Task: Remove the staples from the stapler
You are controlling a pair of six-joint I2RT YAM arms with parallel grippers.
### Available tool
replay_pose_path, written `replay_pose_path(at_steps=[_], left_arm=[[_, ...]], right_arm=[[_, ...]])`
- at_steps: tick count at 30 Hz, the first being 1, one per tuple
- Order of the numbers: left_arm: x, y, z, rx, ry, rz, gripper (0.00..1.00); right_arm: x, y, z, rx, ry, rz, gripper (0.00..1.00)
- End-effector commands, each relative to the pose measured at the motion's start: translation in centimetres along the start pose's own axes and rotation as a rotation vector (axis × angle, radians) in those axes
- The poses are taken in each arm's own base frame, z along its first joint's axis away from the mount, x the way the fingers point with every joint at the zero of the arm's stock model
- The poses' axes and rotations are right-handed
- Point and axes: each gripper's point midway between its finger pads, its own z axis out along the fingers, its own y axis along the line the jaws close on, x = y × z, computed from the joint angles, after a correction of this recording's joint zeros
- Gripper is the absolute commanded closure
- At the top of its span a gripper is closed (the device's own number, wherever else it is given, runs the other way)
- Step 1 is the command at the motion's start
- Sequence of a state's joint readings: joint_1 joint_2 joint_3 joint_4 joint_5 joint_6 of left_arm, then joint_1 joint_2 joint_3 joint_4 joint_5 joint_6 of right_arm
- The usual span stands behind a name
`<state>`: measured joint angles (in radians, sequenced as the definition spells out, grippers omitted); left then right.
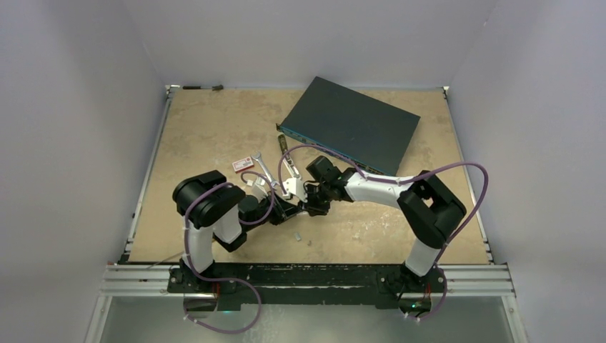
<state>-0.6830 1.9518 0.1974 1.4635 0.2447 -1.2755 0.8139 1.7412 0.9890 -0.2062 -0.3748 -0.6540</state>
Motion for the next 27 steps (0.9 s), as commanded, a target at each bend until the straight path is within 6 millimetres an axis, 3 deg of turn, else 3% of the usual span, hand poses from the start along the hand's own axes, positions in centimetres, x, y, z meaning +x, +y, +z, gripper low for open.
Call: replay_pose_path(at_steps=[1,5,9,15,24,27], left_arm=[[1.7,-6.4,-0.1,0.262,0.084,0.035,0.88],[1.8,-6.7,-0.3,0.277,0.086,0.031,0.90],[1.7,-6.9,-0.4,0.286,0.085,0.031,0.85],[1.7,-6.6,-0.8,0.269,0.076,0.037,0.88],[1.4,-5.6,-1.2,0.237,0.067,0.039,0.93],[1.2,-5.5,-1.4,0.237,0.066,0.045,0.93]], right_arm=[[-6.7,0.9,2.2,-0.050,-0.208,-0.124,0.69],[-7.1,1.0,2.2,-0.050,-0.220,-0.133,0.69],[-7.3,1.2,2.3,-0.053,-0.221,-0.138,0.69],[-6.3,1.3,2.3,-0.047,-0.188,-0.139,0.67],[-4.4,1.8,1.3,-0.021,-0.129,-0.125,0.46],[-3.6,1.7,0.9,-0.021,-0.089,-0.126,0.43]])
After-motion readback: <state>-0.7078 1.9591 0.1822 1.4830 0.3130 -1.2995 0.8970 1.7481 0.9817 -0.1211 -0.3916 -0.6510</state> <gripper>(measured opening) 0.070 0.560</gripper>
